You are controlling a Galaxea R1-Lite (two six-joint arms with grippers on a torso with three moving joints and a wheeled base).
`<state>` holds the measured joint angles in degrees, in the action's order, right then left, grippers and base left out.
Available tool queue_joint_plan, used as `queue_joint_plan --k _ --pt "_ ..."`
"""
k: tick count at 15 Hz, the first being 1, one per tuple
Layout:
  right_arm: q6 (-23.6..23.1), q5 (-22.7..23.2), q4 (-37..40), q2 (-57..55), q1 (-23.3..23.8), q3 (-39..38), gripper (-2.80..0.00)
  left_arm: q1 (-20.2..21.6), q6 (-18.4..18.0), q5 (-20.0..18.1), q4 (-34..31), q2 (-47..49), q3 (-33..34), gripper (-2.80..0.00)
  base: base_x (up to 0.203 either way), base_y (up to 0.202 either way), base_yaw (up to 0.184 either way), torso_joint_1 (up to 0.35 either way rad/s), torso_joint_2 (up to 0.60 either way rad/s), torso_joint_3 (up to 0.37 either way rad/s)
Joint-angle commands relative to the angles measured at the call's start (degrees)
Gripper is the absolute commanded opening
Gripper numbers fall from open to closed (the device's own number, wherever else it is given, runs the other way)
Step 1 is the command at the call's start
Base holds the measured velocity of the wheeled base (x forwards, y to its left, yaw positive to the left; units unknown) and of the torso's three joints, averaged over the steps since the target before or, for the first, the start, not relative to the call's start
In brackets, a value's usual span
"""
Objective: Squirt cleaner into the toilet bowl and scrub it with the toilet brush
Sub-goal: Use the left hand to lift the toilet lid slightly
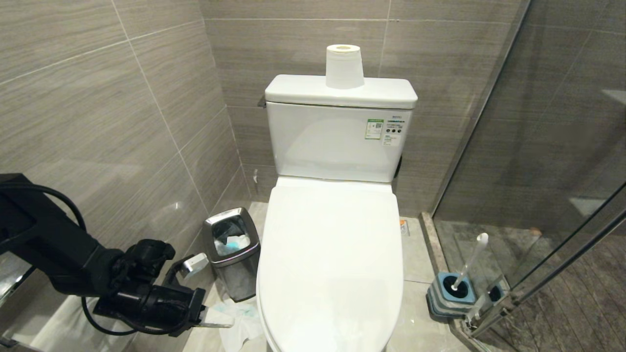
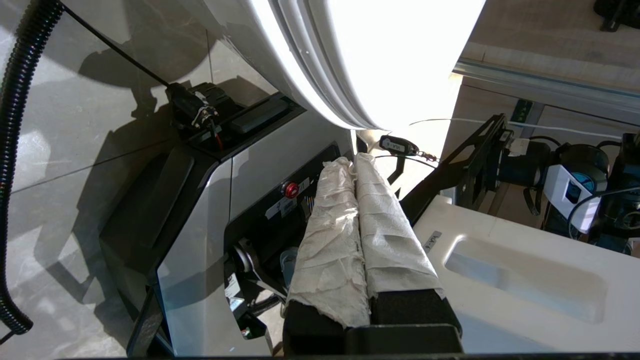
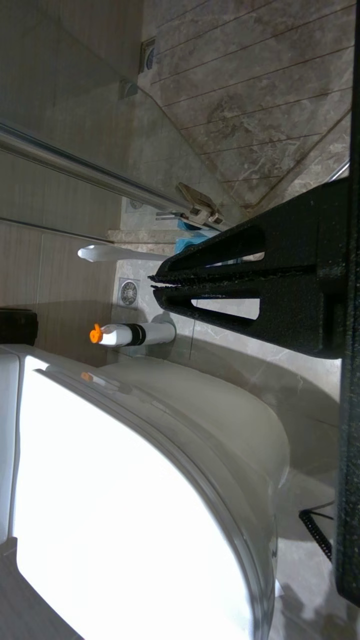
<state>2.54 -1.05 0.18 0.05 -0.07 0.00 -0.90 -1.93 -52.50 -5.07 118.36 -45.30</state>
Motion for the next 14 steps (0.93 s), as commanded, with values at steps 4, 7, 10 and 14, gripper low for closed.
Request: queue_joint_plan --k 4,7,10,14 --pt "0.0 0.0 0.0 0.0 0.0 -0.1 -2.80 -0.8 -0.1 -0.3 0.0 0.6 -0.4 -2.80 0.000 0.000 0.000 0.000 0.00 0.000" --pt "0.0 0.0 0.0 0.0 0.0 0.0 -2.80 -0.9 -0.4 -0.4 0.1 0.6 -0.7 -2.80 0.000 0.000 0.000 0.000 0.00 0.000" --pt "0.0 0.0 0.0 0.0 0.0 0.0 -2.80 -0.9 -0.4 -0.6 0.1 0.8 -1.7 -2.80 0.000 0.000 0.000 0.000 0.00 0.000" --pt "0.0 0.0 0.0 0.0 0.0 -0.1 -2.80 -1.6 -0.4 -2.3 0.0 1.3 -1.6 -2.80 0.000 0.000 0.000 0.000 0.00 0.000"
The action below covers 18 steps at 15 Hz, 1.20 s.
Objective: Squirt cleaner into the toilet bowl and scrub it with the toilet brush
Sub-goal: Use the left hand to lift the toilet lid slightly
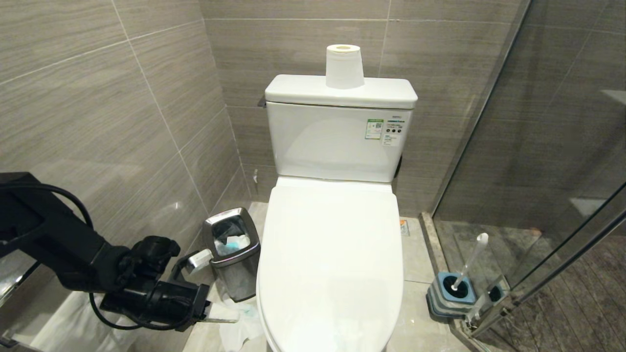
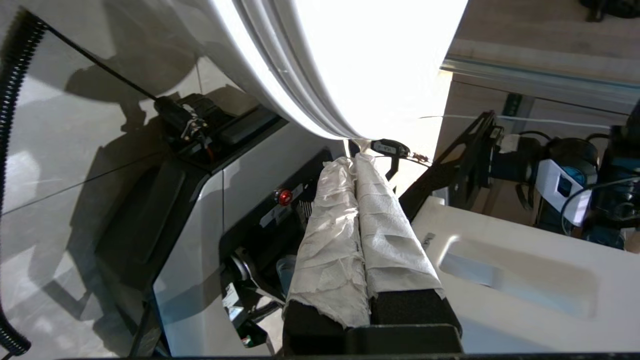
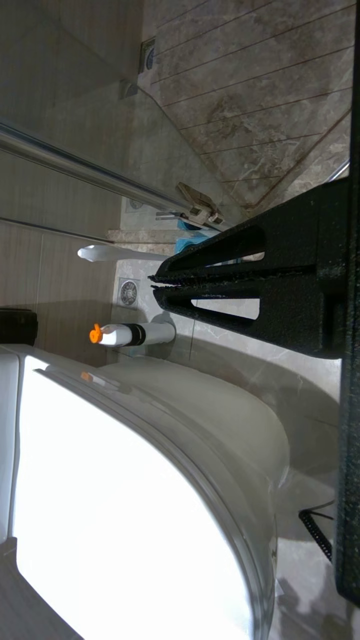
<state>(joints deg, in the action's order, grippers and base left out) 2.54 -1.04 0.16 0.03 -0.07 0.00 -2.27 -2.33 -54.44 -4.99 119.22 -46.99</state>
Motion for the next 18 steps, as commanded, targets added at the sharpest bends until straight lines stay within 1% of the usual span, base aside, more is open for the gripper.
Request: queue_joint_plan --k 1,2,3,7,11,15,18 --pt "0.0 0.0 0.0 0.0 0.0 -0.1 -2.80 -0.2 0.0 -0.3 -0.1 0.6 0.2 -2.80 0.000 0.000 0.000 0.000 0.00 0.000" --pt "0.0 0.0 0.0 0.0 0.0 -0.1 -2.80 -0.2 0.0 -0.3 -0.1 0.7 0.2 -2.80 0.000 0.000 0.000 0.000 0.00 0.000" --pt "0.0 0.0 0.0 0.0 0.0 0.0 -2.80 -0.2 -0.1 -0.3 -0.1 0.8 0.2 0.00 0.000 0.000 0.000 0.000 0.00 0.000" --pt "0.0 0.0 0.0 0.0 0.0 -0.1 -2.80 -0.2 0.0 -1.2 0.0 1.1 -0.3 0.00 0.000 0.000 0.000 0.000 0.00 0.000" --pt "0.0 0.0 0.0 0.0 0.0 -0.1 -2.80 -1.3 0.1 -1.4 0.6 2.6 -1.9 0.00 0.000 0.000 0.000 0.000 0.00 0.000" --pt "0.0 0.0 0.0 0.0 0.0 -0.1 -2.80 -1.8 0.7 -3.3 7.2 3.7 -2.8 0.00 0.000 0.000 0.000 0.000 0.00 0.000" --pt "0.0 0.0 0.0 0.0 0.0 -0.1 -2.80 -1.6 2.1 -3.4 8.6 4.0 -2.8 0.00 0.000 0.000 0.000 0.000 0.00 0.000"
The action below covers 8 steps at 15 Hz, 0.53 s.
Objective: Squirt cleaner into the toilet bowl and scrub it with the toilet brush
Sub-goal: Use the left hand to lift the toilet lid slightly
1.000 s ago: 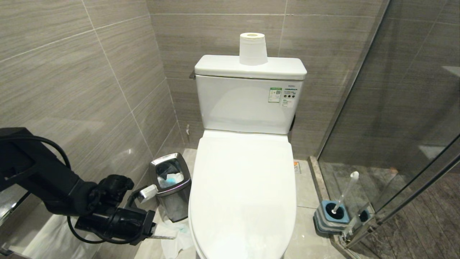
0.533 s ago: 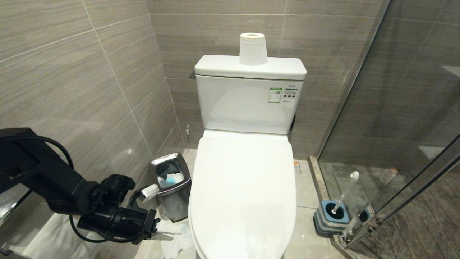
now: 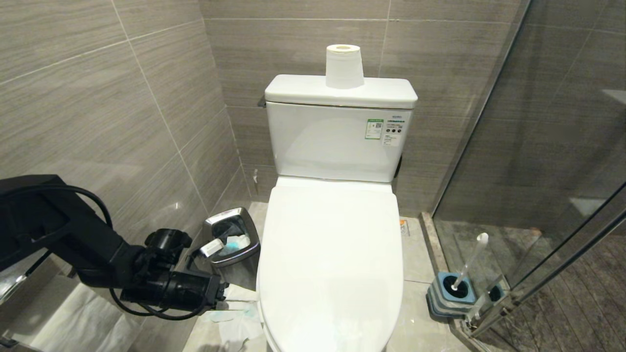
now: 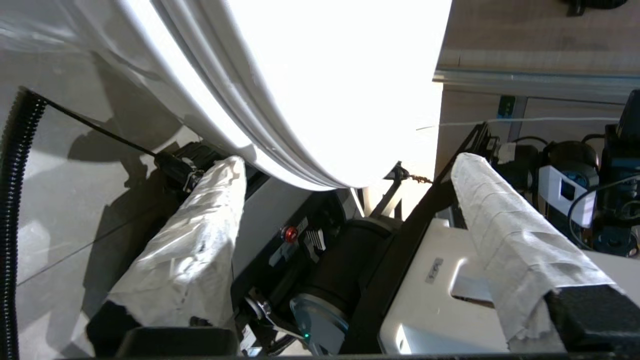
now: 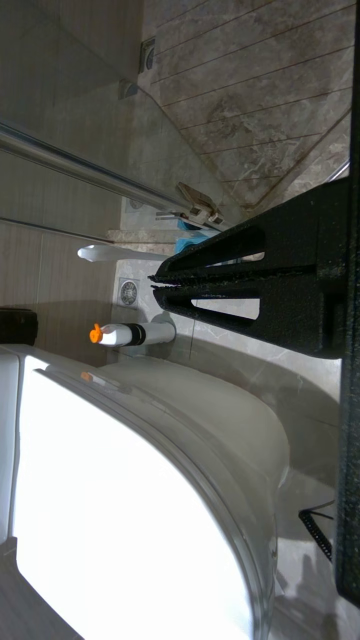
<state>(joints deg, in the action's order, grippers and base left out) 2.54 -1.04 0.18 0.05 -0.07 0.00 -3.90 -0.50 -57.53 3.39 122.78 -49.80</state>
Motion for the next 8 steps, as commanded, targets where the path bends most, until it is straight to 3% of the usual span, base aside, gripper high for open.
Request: queue_joint_plan --k 1,8 --pt "0.0 0.0 0.0 0.0 0.0 -0.1 -2.80 0.0 0.2 -0.3 0.2 0.9 0.2 0.00 0.000 0.000 0.000 0.000 0.00 0.000" --pt "0.0 0.0 0.0 0.0 0.0 -0.1 -2.80 -0.2 0.3 -0.4 0.6 1.9 -0.3 0.00 0.000 0.000 0.000 0.000 0.00 0.000"
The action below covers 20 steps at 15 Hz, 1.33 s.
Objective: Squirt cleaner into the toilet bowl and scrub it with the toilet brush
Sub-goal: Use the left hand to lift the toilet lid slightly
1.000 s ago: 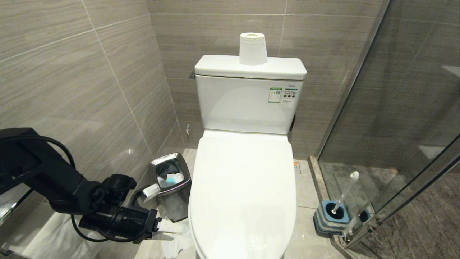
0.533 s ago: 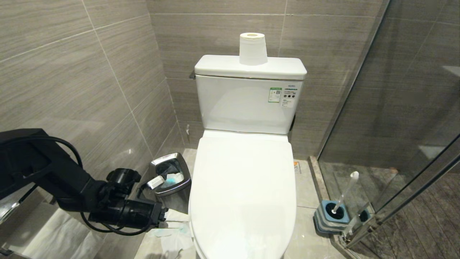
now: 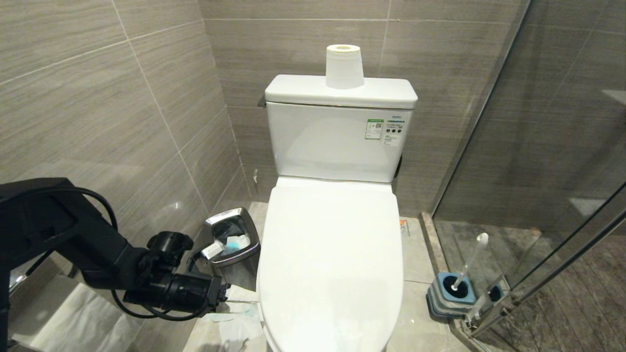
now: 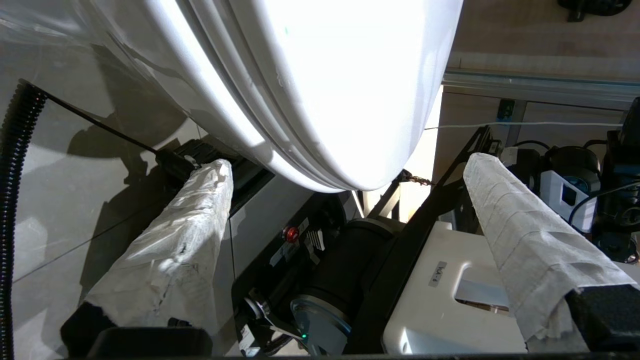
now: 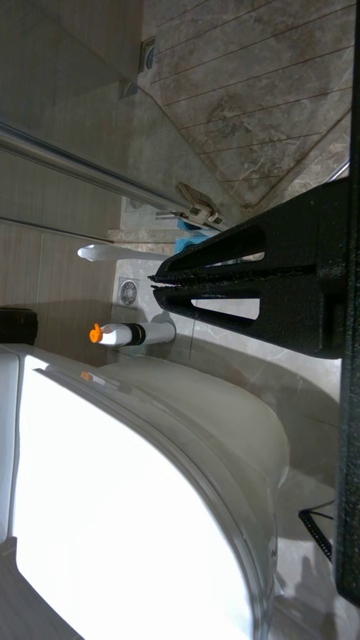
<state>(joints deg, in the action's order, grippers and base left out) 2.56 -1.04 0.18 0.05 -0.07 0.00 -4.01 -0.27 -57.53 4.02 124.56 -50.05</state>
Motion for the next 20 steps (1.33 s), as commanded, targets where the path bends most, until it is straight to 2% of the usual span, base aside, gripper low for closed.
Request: queue_joint_plan --k 1,4,6,7,11,15,20 --pt "0.0 0.0 0.0 0.0 0.0 -0.1 -2.80 -0.4 0.1 -0.4 -0.1 0.1 0.0 0.00 0.000 0.000 0.000 0.000 0.00 0.000" --pt "0.0 0.0 0.0 0.0 0.0 -0.1 -2.80 -1.8 0.0 -0.8 -0.1 0.1 0.1 0.00 0.000 0.000 0.000 0.000 0.00 0.000" --pt "0.0 0.0 0.0 0.0 0.0 -0.1 -2.80 -2.6 0.1 -4.3 -0.4 0.0 0.4 0.00 0.000 0.000 0.000 0.000 0.00 0.000" --pt "0.0 0.0 0.0 0.0 0.0 -0.1 -2.80 -3.1 0.0 -4.3 -0.4 0.3 0.4 0.00 0.000 0.000 0.000 0.000 0.00 0.000" --pt "0.0 0.0 0.0 0.0 0.0 -0.1 -2.80 -3.9 -0.7 -4.0 0.3 1.8 -0.1 0.00 0.000 0.000 0.000 0.000 0.00 0.000" --pt "0.0 0.0 0.0 0.0 0.0 -0.1 -2.80 -4.6 -0.6 -1.5 4.5 2.8 0.0 0.00 0.000 0.000 0.000 0.000 0.00 0.000" --pt "0.0 0.0 0.0 0.0 0.0 -0.1 -2.80 -5.2 -0.8 0.0 5.5 3.4 -0.1 0.00 0.000 0.000 0.000 0.000 0.00 0.000"
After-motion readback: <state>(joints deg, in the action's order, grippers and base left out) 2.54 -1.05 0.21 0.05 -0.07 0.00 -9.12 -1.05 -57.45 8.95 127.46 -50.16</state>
